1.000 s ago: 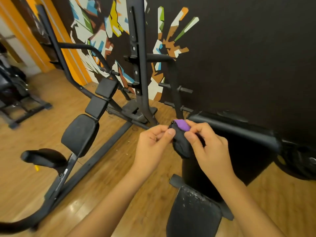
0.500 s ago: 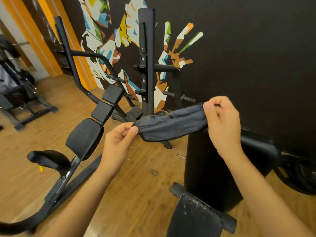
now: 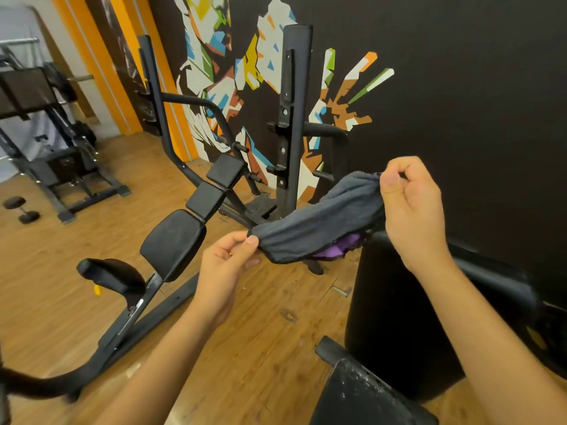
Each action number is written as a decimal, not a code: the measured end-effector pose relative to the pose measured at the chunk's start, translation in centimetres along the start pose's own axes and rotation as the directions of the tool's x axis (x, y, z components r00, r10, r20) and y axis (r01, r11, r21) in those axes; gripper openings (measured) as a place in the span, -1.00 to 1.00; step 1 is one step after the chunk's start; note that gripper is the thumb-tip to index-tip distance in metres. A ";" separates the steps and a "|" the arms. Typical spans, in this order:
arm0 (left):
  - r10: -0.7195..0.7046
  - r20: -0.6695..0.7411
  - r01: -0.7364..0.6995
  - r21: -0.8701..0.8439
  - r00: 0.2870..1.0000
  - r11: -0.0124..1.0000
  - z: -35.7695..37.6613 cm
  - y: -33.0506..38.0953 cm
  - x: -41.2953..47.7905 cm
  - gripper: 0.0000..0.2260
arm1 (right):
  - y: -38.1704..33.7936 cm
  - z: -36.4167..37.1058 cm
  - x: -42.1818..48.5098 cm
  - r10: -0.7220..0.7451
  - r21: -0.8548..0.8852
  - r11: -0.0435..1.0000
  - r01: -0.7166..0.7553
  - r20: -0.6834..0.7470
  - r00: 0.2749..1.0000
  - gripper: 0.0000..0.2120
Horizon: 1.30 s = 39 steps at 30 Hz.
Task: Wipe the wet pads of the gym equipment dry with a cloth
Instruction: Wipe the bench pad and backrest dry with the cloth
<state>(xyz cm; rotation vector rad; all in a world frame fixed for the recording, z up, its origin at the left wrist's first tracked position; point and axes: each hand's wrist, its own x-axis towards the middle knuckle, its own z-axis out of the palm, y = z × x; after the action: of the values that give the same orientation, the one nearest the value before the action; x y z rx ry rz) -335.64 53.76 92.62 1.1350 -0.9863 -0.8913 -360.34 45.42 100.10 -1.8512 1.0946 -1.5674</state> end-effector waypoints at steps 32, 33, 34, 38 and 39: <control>-0.011 0.312 -0.077 0.266 0.950 0.961 0.9 3.9 2.1 -0.83 | 1.3 -2.6 0.2 0.175 -0.175 0.979 -0.106 0.452 0.875 -0.88; -0.053 0.343 -0.005 0.166 0.938 0.986 0.6 4.0 2.3 -0.88 | 1.2 -2.8 0.2 0.242 -0.071 0.969 -0.237 0.458 0.855 -0.91; -0.094 0.376 0.086 0.040 0.922 0.996 0.4 4.1 2.3 -0.89 | 1.1 -3.0 0.2 0.306 0.062 0.922 -0.382 0.489 0.817 -0.97; -0.170 0.440 0.341 -0.346 0.882 0.874 -0.4 3.6 1.8 -0.46 | 1.4 -3.1 -1.3 0.260 0.501 0.563 -0.657 0.647 0.716 -0.57; -0.144 0.446 0.340 -0.397 0.883 0.852 -0.6 3.3 1.6 -0.33 | 1.7 -2.8 -1.7 0.241 0.535 0.535 -0.654 0.646 0.725 -0.47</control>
<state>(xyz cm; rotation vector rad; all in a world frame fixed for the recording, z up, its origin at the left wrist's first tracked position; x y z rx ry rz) -334.34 53.09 96.05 0.6781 -0.8879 -1.5301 -363.57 46.25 98.47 -1.1271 0.4943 -0.8864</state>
